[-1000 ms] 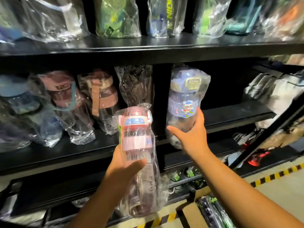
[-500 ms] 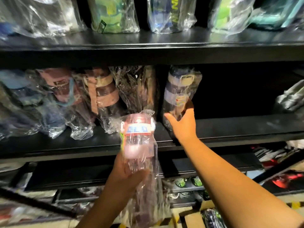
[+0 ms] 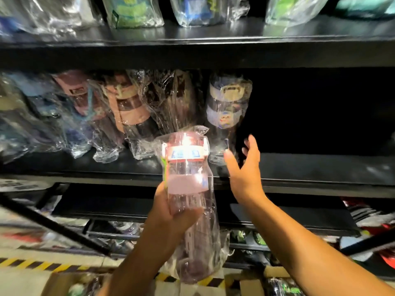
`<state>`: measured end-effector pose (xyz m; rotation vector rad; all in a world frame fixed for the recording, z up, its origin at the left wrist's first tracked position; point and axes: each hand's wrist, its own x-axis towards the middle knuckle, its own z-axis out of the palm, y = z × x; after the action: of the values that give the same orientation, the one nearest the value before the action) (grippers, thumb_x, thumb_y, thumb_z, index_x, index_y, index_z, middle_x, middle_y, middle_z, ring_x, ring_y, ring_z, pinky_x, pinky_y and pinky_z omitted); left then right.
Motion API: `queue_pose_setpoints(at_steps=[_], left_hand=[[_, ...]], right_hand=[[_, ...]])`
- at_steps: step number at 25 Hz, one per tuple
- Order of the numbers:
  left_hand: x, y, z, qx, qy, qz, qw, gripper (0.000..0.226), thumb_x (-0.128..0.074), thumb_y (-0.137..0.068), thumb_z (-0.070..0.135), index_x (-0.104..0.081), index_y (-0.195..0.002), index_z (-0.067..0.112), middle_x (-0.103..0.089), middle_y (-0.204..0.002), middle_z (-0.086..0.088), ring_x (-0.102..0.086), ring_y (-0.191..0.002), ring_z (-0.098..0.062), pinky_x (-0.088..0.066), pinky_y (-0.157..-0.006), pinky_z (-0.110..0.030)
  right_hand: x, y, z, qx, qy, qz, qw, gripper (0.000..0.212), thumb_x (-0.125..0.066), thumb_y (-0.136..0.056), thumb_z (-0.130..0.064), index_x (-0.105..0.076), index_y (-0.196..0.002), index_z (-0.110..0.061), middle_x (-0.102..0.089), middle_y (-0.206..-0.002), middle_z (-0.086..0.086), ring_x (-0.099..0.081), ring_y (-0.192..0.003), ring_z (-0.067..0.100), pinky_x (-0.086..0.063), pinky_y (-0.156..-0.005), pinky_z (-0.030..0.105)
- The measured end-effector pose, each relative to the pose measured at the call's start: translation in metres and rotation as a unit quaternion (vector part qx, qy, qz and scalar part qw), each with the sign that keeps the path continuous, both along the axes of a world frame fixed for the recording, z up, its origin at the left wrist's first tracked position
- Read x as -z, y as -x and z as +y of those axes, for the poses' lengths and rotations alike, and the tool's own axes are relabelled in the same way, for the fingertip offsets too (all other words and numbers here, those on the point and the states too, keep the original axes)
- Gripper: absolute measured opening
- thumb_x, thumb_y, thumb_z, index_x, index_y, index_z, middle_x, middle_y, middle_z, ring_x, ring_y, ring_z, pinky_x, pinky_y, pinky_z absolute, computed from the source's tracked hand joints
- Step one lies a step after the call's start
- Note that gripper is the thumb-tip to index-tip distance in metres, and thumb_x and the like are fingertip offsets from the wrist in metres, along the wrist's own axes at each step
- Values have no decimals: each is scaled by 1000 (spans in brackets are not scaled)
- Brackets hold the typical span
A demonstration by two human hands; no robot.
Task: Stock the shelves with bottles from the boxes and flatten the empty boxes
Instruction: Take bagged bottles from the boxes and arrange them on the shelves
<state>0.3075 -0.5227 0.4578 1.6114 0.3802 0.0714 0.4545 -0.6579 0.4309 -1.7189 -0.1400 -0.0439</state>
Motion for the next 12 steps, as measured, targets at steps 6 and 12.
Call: queue_pose_setpoints(at_steps=[6,12], left_hand=[[-16,-29,-46,56,33,-44,997,77,-77,-68,15,-40,-133,34,-73,-107,10,-72,-97,-12,-59,-72,-27],[-23,-71,-92,130,69,-92,985,73,-73,-84,7,-38,-144,30,-69,-124,2,-66,-114,-16,-57,-88,-34]], right_hand=[[-19,81,-76,-324,-58,80,941,75,-71,-86,-39,-27,-147,-46,-52,-142,-14,-53,-129,7,-49,-103,36],[-22,59,-113,-254,-61,89,961,85,-81,-76,0,-35,-139,-34,-67,-125,0,-67,-112,19,-58,-88,37]])
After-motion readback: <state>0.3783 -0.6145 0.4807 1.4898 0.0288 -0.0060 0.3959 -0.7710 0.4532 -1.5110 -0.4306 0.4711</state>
